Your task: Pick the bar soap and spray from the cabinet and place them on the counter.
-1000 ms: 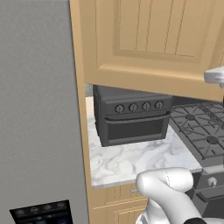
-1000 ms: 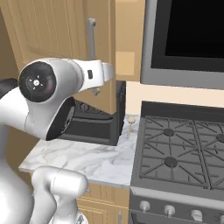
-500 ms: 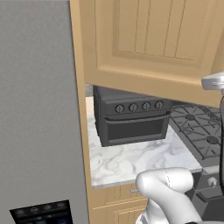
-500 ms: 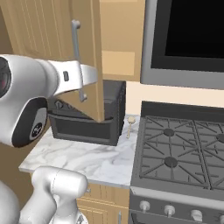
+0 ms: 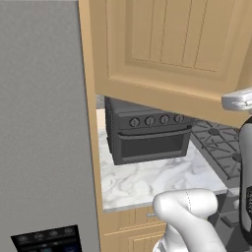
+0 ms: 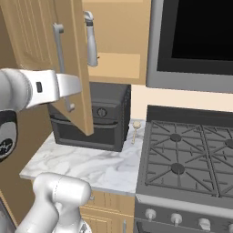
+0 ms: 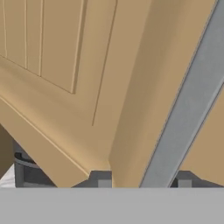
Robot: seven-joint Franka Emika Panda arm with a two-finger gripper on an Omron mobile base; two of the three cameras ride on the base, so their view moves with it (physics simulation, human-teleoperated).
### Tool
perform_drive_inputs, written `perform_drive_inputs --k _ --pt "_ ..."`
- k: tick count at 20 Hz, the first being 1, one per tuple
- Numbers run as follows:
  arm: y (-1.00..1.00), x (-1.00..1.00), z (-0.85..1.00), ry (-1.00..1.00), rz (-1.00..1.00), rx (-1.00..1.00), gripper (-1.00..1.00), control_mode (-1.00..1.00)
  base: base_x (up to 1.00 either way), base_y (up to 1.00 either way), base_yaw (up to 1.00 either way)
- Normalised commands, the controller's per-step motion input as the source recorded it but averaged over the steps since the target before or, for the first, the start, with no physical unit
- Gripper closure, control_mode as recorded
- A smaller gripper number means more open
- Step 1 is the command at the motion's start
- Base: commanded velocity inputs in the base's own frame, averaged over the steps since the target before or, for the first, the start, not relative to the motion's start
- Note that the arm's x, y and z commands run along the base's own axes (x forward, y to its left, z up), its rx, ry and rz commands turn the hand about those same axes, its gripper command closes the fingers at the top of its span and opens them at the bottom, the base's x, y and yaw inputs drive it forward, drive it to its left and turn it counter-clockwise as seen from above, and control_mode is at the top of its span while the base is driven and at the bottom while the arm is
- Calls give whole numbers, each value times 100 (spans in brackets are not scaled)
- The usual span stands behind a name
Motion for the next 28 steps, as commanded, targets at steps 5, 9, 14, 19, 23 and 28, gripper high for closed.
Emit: perform_drive_inputs --k 5,9,14,19,23,28 --pt "48 -4 -16 0 -5 -1 100 -100 0 0 0" --pt "34 -3 -11 0 -4 -1 100 -100 0 0 0" --pt "4 -21 -8 -3 -3 0 -100 -100 0 0 0" --pt "-20 -32 0 -2 -6 0 -100 -100 0 0 0" --pt "-16 -29 0 0 -7 0 -100 -100 0 0 0" --pt "-9 -45 1 0 -3 5 -100 -100 0 0 0"
